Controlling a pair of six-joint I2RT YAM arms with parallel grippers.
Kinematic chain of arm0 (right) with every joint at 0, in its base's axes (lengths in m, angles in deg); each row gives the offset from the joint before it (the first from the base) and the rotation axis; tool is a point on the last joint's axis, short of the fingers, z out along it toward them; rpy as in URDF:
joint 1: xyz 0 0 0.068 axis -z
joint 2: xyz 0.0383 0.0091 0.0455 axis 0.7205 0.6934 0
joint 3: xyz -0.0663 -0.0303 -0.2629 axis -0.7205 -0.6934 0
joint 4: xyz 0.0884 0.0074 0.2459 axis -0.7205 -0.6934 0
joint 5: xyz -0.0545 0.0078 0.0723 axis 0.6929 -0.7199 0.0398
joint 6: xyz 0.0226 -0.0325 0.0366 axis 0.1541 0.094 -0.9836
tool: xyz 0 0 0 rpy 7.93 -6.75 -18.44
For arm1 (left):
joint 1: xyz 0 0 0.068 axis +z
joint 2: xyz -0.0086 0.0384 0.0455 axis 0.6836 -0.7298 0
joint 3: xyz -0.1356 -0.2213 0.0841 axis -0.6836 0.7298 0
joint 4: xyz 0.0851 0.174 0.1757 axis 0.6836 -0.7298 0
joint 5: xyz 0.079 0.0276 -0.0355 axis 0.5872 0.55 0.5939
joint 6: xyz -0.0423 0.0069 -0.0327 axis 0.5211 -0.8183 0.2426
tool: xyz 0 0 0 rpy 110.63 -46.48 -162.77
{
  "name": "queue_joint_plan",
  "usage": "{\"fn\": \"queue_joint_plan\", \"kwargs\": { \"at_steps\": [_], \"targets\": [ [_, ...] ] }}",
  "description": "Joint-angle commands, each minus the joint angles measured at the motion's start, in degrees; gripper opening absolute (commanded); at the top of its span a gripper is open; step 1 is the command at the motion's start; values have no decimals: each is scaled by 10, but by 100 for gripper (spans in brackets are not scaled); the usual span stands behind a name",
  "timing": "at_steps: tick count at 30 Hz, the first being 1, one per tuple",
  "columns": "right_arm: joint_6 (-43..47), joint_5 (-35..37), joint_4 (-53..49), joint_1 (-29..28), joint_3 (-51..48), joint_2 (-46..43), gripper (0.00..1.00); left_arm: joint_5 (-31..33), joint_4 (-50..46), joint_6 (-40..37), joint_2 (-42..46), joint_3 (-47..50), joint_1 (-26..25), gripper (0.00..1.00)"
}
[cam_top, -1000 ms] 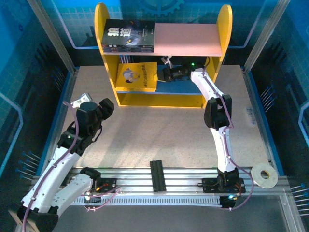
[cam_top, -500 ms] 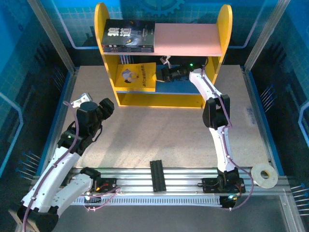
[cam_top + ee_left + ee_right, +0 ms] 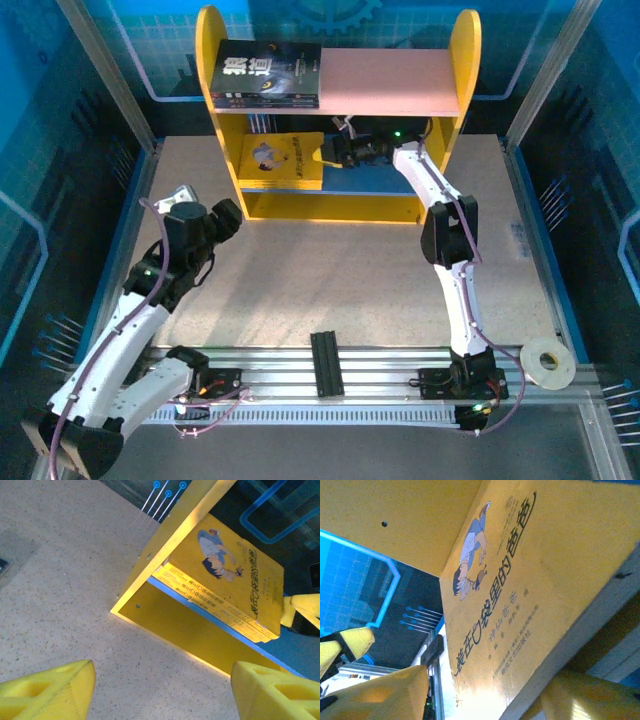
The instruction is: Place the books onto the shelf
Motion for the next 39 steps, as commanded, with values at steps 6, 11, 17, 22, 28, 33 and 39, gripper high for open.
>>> {"fn": "queue_joint_plan", "kwargs": {
  "at_steps": [6,11,17,22,28,33,39],
  "targets": [
    [38,47,11,16,-78,-66,73,-37,-8,-61,-35,-61,17,74],
    [35,54,39,16,-130,-93,73,-91,8,-62,-74,-64,26,74],
    [14,54,102,7,-208,-123,73,-157,70,-52,-125,-46,27,74],
    [-3,64,149,-2,-267,-148,73,-187,132,-42,-171,-35,29,74],
    [-11,83,199,-14,-331,-182,69,-204,200,-28,-228,-30,30,74],
    [-1,96,197,-21,-344,-188,68,-216,247,-27,-271,-32,31,74],
    [-1,99,197,-26,-344,-183,68,-226,269,-25,-317,-46,35,74]
  ]
}}
